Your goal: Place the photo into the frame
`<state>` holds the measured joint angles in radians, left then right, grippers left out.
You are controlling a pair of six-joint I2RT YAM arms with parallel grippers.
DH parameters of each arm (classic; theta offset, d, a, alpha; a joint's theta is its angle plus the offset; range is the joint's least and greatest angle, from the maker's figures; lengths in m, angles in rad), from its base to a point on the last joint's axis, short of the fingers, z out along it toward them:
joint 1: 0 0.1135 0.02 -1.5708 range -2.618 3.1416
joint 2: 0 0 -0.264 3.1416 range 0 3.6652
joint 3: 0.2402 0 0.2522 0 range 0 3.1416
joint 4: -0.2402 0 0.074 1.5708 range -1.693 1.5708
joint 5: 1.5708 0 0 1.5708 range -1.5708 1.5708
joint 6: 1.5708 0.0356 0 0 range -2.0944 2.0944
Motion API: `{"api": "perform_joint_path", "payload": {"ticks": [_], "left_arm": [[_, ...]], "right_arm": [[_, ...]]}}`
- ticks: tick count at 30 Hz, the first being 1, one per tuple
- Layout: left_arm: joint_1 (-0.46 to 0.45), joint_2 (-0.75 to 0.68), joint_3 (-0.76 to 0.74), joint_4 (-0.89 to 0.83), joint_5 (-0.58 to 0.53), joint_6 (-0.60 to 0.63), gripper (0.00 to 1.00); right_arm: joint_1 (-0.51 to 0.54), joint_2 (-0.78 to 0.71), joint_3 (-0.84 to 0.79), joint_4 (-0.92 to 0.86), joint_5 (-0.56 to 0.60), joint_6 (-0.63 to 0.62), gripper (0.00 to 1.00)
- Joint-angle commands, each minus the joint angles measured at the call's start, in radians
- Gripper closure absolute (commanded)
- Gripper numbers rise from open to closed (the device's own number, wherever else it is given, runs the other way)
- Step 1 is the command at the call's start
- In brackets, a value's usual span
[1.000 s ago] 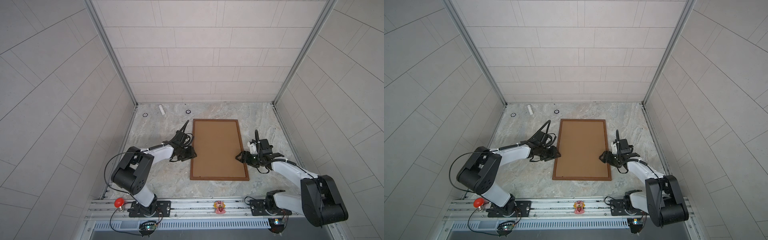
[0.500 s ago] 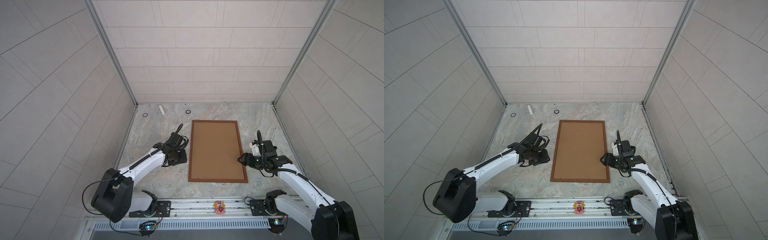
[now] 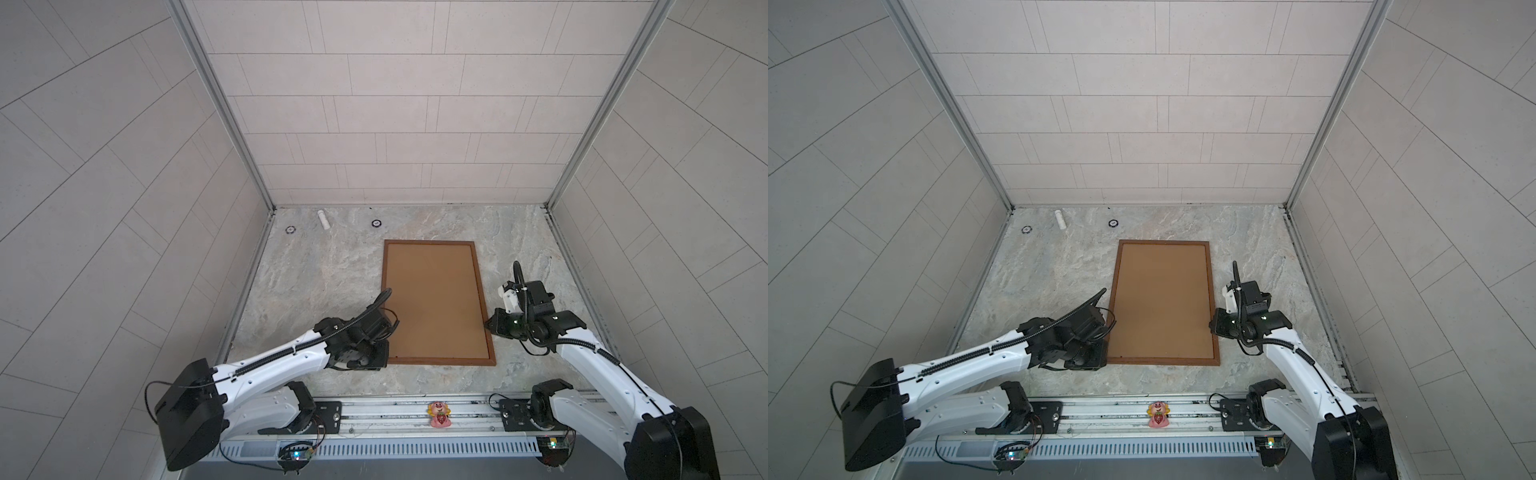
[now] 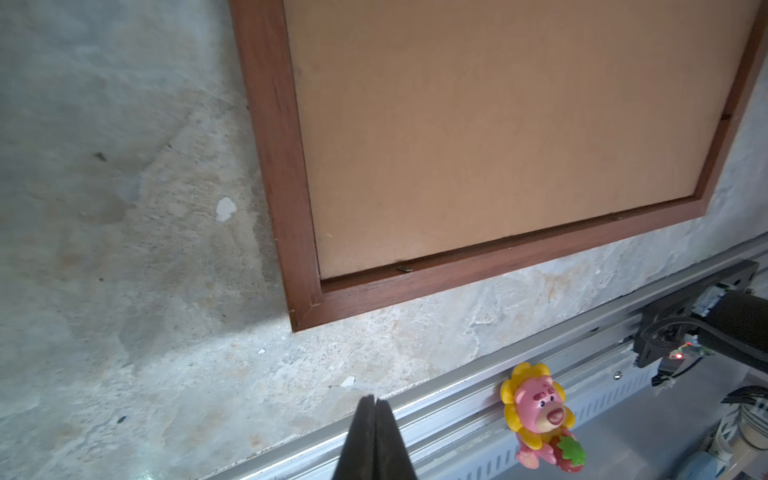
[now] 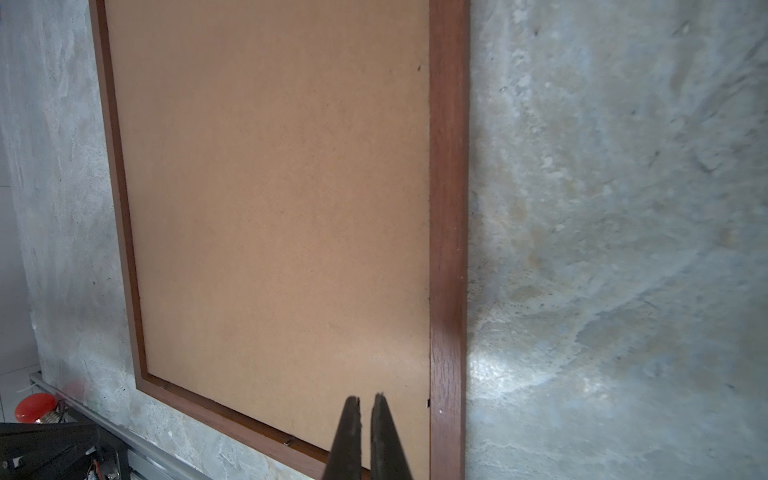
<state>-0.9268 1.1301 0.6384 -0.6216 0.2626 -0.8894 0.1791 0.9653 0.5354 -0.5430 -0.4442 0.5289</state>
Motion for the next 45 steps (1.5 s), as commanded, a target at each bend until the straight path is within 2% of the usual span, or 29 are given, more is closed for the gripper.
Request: {"api": "perform_joint_path", "payload": {"ticks": [1,4,7,11,16,20,27,31,37,45], "left_arm": [[-0.032,0.032,0.000,0.055,-0.037,-0.055,0.94],[-0.036,0.039,0.007,0.058,-0.064,-0.060,0.93],[-0.034,0.035,0.010,0.048,-0.092,-0.062,0.90],[-0.033,0.022,0.016,0.029,-0.109,-0.053,0.90],[-0.023,-0.011,0.040,-0.059,-0.189,-0.030,0.89],[-0.008,-0.036,0.033,-0.050,-0.223,-0.027,0.87],[0.051,-0.039,0.022,-0.045,-0.203,0.001,0.81],[0.080,-0.028,0.016,-0.019,-0.181,0.016,0.81],[0.124,-0.019,0.019,-0.017,-0.161,0.054,0.80],[0.176,-0.047,0.000,-0.009,-0.130,0.069,0.80]], "right_arm": [[0.008,0.006,0.010,-0.003,0.015,-0.015,0.95],[0.008,0.012,0.023,-0.019,0.060,-0.045,0.95],[0.007,0.021,0.008,0.033,0.091,-0.049,1.00],[0.007,0.088,0.050,0.020,0.140,-0.085,1.00],[0.008,0.200,0.077,-0.051,0.090,-0.098,1.00],[0.023,0.250,0.101,-0.087,0.055,-0.094,1.00],[0.048,0.193,0.059,-0.127,0.116,-0.052,1.00],[0.051,0.158,0.044,-0.132,0.154,-0.029,1.00],[0.064,0.207,0.035,-0.130,0.112,-0.022,1.00],[0.083,0.234,0.033,-0.119,0.114,-0.021,1.00]]}}
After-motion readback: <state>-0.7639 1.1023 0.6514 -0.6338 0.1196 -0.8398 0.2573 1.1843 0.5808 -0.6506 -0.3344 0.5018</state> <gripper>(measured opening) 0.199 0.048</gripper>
